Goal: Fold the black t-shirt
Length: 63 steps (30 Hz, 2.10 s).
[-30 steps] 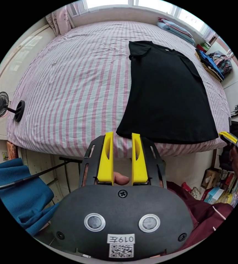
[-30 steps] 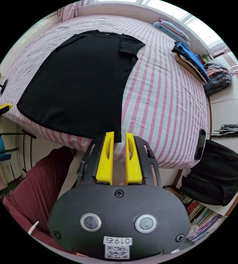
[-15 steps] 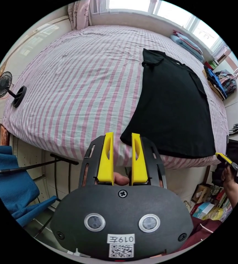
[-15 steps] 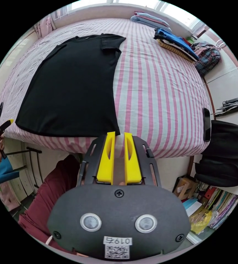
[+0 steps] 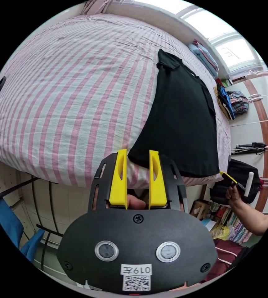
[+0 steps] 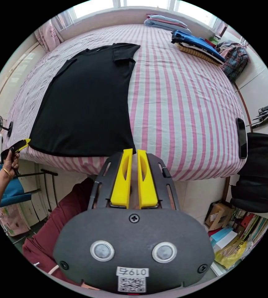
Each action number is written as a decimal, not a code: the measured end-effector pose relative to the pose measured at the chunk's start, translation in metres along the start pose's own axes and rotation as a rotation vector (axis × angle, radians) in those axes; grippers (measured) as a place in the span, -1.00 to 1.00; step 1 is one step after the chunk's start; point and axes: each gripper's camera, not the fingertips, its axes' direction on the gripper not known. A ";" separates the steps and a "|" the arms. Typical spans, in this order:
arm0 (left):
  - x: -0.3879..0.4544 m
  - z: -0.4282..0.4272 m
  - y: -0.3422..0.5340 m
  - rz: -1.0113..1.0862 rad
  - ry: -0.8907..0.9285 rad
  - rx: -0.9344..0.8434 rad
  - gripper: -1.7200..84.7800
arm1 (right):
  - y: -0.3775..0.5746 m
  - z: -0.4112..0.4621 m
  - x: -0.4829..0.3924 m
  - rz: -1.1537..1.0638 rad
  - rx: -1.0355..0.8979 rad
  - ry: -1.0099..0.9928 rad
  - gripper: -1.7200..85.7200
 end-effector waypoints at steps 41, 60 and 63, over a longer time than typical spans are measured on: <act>-0.002 0.146 -0.111 0.083 0.132 -0.120 -0.92 | 0.018 0.247 0.070 0.371 -0.024 -0.571 -0.97; 0.006 0.169 -0.271 -0.020 0.191 -0.415 -0.94 | -0.091 0.301 0.070 0.423 -0.238 -0.565 -0.98; -0.002 0.170 -0.304 -0.082 0.321 -0.481 -0.94 | -0.113 0.306 0.075 0.447 -0.292 -0.620 -0.98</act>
